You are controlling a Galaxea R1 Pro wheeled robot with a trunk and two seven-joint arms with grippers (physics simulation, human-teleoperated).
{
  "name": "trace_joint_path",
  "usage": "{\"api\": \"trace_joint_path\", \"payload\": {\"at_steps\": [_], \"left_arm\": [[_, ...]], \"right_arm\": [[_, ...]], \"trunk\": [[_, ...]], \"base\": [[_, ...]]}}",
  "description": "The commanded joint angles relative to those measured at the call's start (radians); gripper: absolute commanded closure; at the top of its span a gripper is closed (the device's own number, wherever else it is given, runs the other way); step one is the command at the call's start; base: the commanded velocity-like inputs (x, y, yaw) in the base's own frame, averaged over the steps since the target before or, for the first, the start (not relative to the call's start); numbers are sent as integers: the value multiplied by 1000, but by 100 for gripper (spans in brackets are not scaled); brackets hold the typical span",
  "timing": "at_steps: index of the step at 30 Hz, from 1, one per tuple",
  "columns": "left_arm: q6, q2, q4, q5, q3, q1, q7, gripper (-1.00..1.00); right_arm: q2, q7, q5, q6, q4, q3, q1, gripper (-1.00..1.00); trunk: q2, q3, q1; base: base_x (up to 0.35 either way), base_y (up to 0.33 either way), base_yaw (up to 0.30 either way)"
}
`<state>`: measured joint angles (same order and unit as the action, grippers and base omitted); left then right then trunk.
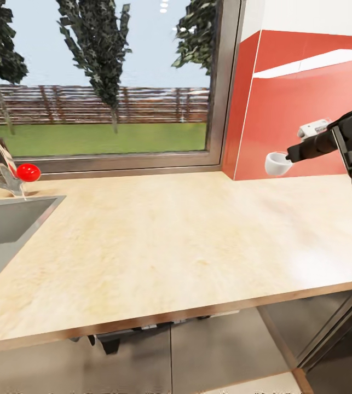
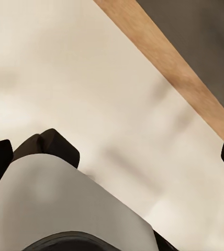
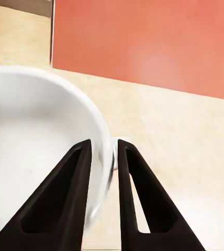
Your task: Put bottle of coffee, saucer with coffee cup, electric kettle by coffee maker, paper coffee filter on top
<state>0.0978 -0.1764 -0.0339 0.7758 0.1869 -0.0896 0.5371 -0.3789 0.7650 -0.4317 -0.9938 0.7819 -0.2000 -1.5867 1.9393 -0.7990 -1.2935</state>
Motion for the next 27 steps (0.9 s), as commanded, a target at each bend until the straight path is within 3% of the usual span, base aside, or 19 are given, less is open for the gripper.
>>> {"api": "trace_joint_path", "payload": {"at_steps": [1,8,23,27], "left_arm": [[3,0,2,-7,8,-1,4,-100],[3,0,2,-7,8,-1,4,-100],[3,0,2,-7,8,-1,4,-100],[3,0,2,-7,8,-1,4,-100]], "right_arm": [[-1,15,-10,-2,1,-3,-1,100],[0,26,-9,-2,0,-4,-1,100],[0,29,-8,-1,-1,-4,-1,100],[0,80,-7,0,1,-4,11,100]], "trunk": [[0,-1,0],[0,-1,0],[0,-1,0],[0,-1,0]], "base": [[-127,0,0],[-232,0,103],[-20,0,261],[0,0,271]]}}
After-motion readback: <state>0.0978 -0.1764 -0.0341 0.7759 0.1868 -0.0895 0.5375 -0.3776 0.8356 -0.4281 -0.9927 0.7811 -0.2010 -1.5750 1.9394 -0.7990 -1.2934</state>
